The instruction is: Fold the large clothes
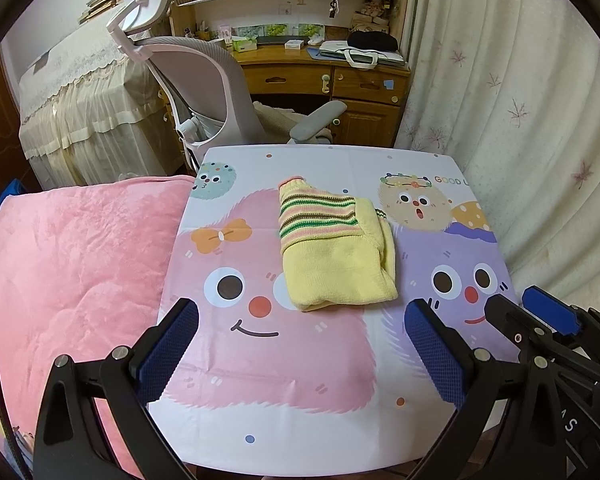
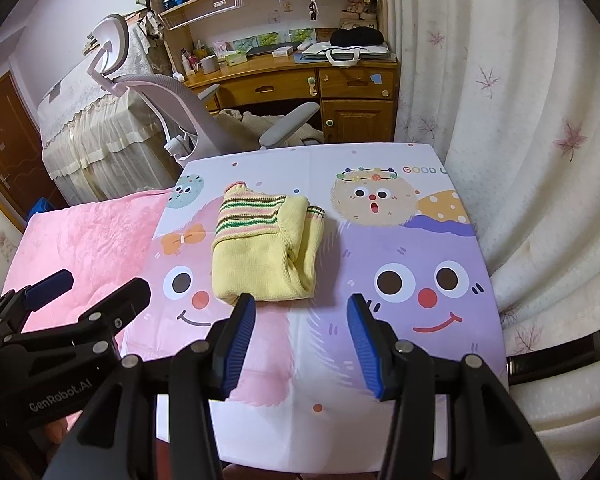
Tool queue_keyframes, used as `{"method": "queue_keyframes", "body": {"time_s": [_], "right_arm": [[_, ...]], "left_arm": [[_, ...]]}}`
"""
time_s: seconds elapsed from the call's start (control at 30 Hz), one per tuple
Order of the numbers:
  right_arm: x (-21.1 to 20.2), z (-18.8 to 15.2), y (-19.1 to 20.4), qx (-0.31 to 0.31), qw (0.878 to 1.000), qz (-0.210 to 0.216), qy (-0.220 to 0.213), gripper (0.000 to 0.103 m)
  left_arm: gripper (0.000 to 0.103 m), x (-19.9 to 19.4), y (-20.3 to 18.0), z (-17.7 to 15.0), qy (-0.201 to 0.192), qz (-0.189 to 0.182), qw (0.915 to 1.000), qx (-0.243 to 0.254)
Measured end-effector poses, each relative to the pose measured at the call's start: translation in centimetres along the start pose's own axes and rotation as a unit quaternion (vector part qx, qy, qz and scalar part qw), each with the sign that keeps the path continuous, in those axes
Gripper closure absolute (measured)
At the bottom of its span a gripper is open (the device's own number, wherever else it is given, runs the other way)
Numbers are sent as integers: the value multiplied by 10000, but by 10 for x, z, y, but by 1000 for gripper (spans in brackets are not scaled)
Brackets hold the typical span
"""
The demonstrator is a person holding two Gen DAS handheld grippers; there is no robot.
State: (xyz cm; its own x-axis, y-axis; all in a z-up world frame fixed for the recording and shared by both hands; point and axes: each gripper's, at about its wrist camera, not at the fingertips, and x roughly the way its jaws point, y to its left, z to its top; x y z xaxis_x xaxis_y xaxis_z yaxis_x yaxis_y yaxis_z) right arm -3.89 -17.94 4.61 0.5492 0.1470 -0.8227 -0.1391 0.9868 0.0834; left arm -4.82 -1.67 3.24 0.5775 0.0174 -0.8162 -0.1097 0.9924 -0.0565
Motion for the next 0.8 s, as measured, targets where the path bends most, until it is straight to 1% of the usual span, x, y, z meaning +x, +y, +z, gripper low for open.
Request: {"method": "queue_keyframes", "body": {"time_s": [0.8], "right_arm": [[3,-7,-7,58,9999,-70,47,55]], "left_arm": [[1,6,0,-2,84,-58,9999,63]]}}
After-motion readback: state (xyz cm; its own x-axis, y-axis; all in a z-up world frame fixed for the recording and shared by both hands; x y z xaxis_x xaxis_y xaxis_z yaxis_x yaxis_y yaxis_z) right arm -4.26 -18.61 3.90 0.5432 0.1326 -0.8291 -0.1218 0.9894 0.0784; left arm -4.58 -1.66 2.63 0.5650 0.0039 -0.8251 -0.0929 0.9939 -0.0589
